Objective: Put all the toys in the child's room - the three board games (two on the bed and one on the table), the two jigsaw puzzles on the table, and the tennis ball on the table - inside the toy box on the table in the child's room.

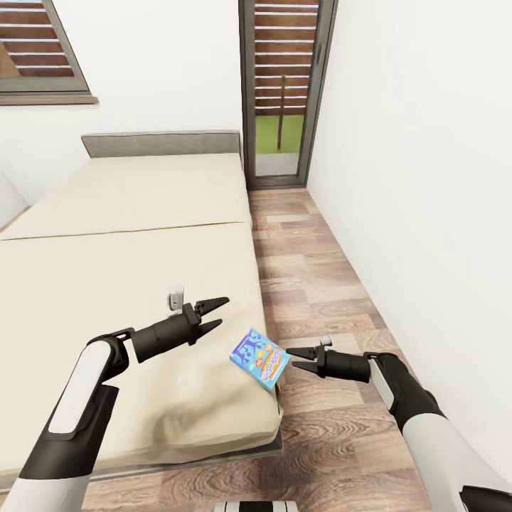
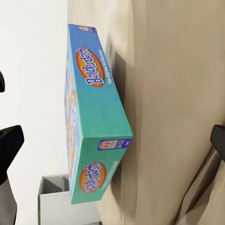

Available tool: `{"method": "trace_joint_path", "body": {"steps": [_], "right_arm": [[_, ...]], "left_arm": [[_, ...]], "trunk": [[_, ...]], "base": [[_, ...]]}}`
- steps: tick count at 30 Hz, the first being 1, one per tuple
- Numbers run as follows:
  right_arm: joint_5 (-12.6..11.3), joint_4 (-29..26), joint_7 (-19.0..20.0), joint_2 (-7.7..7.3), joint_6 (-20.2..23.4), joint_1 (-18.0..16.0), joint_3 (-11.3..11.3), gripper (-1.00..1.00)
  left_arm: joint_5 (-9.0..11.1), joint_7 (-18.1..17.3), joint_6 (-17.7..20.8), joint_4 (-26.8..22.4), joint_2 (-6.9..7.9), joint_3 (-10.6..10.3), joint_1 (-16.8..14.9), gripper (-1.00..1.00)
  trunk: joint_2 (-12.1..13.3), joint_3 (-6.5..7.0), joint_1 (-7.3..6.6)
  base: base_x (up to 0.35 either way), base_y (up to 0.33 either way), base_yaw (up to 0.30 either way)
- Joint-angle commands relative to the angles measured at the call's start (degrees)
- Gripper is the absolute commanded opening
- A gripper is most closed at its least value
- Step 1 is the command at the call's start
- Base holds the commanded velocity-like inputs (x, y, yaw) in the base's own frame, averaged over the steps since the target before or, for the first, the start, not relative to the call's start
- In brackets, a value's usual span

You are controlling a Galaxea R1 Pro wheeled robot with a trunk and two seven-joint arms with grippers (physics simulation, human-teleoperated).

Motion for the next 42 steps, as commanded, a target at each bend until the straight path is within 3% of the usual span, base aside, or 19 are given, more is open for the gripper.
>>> {"method": "trace_joint_path", "body": {"steps": [1, 42], "right_arm": [[-0.11, 0.01, 0.07, 0.0, 0.31, 0.0, -0.02, 1.0], [-0.09, 0.09, -0.05, 0.03, -1.71, 0.11, 0.06, 1.0]], "left_arm": [[0.61, 0.59, 0.07, -0.04, 0.03, -0.04, -0.03, 1.0], [0.61, 0.58, 0.06, -0.04, -0.01, -0.04, -0.03, 1.0]], "trunk": [[-0.02, -0.04, -0.01], [-0.02, 0.07, -0.01]], "base": [[0.0, 0.0, 0.0], [0.0, 0.0, 0.046]]}}
